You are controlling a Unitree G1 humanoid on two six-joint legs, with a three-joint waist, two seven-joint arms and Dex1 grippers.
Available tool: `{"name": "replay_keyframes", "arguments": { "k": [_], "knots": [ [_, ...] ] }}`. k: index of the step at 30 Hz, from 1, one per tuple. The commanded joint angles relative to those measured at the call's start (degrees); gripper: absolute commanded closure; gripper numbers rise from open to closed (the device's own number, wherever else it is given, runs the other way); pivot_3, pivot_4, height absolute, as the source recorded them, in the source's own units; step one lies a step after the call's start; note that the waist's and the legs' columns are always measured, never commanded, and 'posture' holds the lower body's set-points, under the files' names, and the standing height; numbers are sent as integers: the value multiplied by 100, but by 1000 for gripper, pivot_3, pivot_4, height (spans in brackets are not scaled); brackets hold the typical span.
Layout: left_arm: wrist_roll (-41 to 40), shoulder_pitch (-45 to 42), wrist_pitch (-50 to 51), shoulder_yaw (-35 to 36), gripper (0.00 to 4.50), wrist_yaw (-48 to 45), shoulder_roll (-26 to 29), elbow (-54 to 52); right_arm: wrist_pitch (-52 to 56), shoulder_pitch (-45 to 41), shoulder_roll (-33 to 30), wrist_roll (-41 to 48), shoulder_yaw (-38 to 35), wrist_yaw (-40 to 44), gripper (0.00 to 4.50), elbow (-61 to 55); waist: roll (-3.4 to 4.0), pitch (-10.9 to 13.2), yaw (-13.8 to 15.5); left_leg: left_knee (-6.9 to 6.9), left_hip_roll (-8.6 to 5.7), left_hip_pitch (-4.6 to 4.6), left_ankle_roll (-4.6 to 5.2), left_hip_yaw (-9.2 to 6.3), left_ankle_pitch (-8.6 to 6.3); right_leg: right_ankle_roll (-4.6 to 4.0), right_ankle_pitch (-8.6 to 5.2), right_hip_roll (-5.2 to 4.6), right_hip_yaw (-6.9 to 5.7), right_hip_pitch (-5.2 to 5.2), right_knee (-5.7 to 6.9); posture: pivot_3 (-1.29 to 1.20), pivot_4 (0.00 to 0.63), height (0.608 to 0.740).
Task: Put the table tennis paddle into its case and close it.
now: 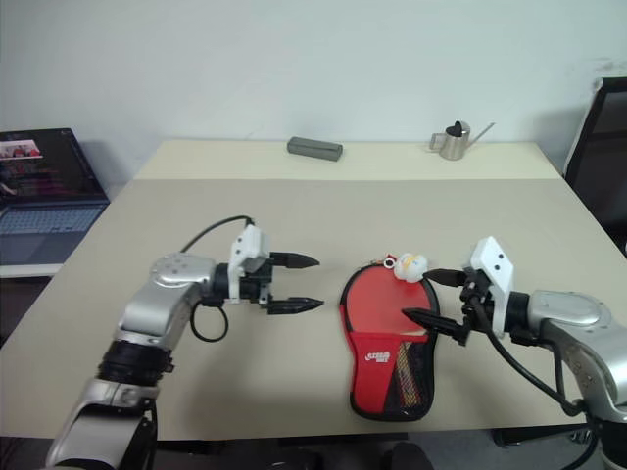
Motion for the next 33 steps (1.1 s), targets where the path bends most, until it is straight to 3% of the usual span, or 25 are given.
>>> {"name": "replay_keyframes", "arguments": {
  "k": [1, 11, 24, 33],
  "knots": [
    [41, -267, -324, -5, 43, 233, -169, 115, -174, 65, -226, 89, -336, 172, 0, -14, 0, 0, 3, 6, 0, -6, 0, -1, 0, 0, 0, 0, -1, -5, 0, 0, 150, 740],
    [68, -208, -448, -428, 43, 258, -523, 34, -259, 463, -898, 275, -789, 677, 0, -150, 2, 1, 18, 71, -7, -51, 27, 7, -17, 2, 2, -1, -1, -25, 13, 0, 150, 740],
    [804, -646, -1417, -927, 43, 970, -1494, 1385, -389, -71, -998, 176, -700, 605, 0, 329, 2, 1, 114, 79, -10, -52, 25, 6, -16, 3, 4, -2, -4, -22, 17, 0, 150, 740],
    [926, -606, -1589, -1079, 43, 1165, -2076, 1734, -448, -435, -933, 74, -373, 542, 0, 473, 2, 1, 113, 79, -10, -51, 24, 7, -15, 3, 4, -3, -3, -22, 18, 0, 150, 740]
  ]
}}
